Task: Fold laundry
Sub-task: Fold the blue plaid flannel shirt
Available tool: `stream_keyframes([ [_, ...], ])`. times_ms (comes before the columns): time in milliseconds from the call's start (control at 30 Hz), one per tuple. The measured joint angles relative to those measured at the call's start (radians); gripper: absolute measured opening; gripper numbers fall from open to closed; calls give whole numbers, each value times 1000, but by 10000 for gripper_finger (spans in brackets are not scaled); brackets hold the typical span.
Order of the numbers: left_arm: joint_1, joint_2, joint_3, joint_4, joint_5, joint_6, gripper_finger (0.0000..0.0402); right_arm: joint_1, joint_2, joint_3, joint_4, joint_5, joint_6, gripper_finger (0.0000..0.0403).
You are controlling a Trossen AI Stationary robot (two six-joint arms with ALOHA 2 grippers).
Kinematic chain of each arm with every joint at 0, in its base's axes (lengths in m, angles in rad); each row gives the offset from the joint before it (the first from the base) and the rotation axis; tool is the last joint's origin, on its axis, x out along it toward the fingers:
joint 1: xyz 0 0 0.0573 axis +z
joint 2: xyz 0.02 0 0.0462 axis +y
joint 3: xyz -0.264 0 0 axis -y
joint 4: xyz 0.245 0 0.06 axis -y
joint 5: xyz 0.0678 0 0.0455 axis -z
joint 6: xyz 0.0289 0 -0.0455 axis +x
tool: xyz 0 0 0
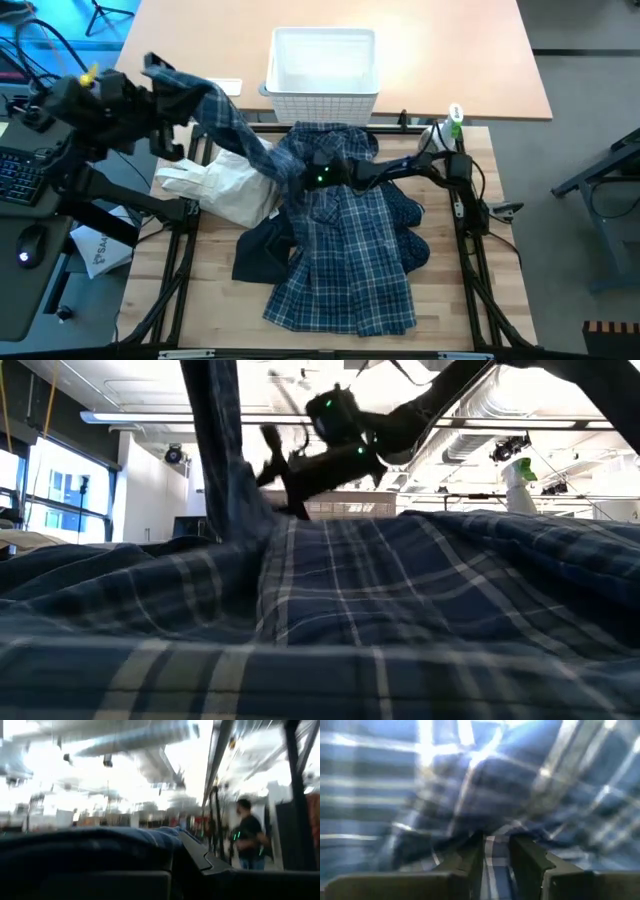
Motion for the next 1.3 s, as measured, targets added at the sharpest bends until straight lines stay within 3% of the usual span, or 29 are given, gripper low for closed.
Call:
stream_keyframes([
  [100, 34, 33, 67, 21, 96, -1, 0, -7, -53, 0, -8, -1, -6, 83],
  [233, 81, 55, 122, -31, 178, -28, 0, -22, -144, 1, -254, 1, -72, 83],
  [433, 135, 62, 122, -172, 185, -51, 0, -26, -234, 1, -673, 43, -171, 83],
  [567, 167, 81, 121, -231, 185, -79, 0, 10, -247, 0, -822, 53, -167, 83],
  [667, 185, 104, 122, -250, 197, -90, 0, 53, -217, -2, -813, 106, -164, 83],
  [767, 202, 139, 122, -240, 278, -99, 0, 81, -149, -2, -708, 114, -130, 83],
  [967, 235, 217, 122, -139, 431, -149, 0, 96, -8, -4, -260, -27, -62, 83],
  [1067, 247, 251, 122, -95, 503, -194, 0, 97, 0, -4, -168, -32, -72, 83],
  [1167, 252, 268, 121, -91, 568, -228, 0, 84, -56, -4, -282, -26, -92, 83],
  [1300, 247, 270, 121, -93, 617, -245, 0, 60, -143, -2, -615, -10, -197, 83],
])
